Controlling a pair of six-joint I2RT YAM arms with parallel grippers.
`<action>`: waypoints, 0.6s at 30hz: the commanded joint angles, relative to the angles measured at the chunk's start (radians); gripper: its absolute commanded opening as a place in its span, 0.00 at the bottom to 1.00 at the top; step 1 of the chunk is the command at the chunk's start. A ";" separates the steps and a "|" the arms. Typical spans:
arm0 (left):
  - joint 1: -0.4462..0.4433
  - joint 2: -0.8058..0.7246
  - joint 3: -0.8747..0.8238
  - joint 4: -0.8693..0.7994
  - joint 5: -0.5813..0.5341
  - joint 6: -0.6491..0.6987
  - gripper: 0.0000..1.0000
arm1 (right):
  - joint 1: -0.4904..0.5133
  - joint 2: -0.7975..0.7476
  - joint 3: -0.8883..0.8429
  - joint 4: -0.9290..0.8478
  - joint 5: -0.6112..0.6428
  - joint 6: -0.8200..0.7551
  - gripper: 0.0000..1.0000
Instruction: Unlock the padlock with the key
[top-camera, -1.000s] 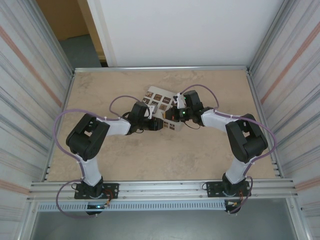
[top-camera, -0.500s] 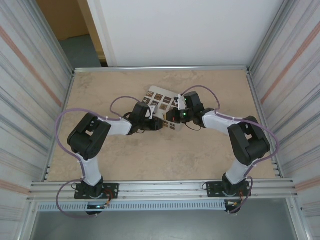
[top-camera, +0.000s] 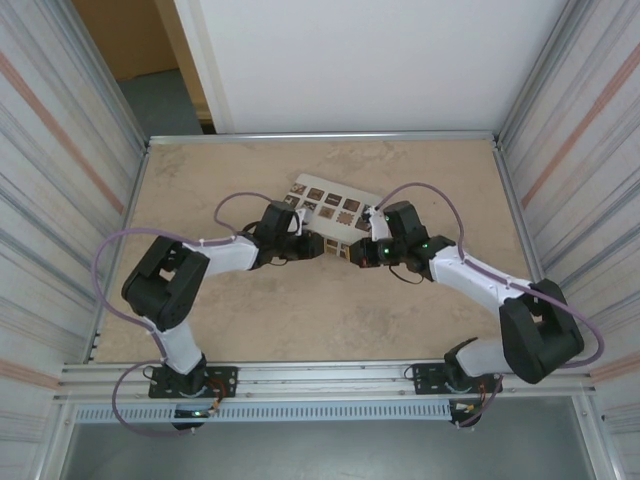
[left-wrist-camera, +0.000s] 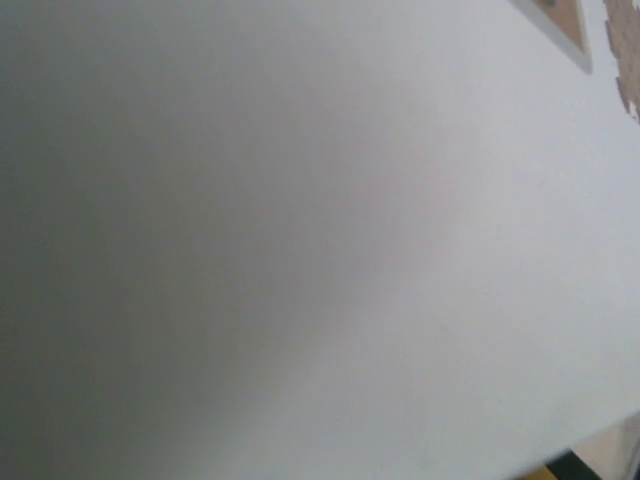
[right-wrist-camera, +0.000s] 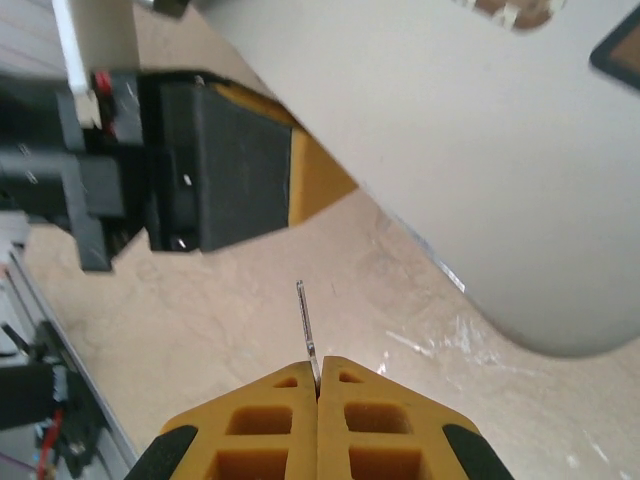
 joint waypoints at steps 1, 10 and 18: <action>-0.012 -0.063 0.034 -0.028 0.058 -0.051 0.15 | 0.049 -0.026 -0.035 -0.058 0.104 -0.095 0.00; -0.012 -0.094 0.101 -0.182 0.098 -0.125 0.12 | 0.206 -0.003 -0.068 -0.001 0.305 -0.188 0.00; -0.013 -0.124 0.098 -0.196 0.133 -0.175 0.11 | 0.257 0.007 -0.090 0.064 0.412 -0.256 0.00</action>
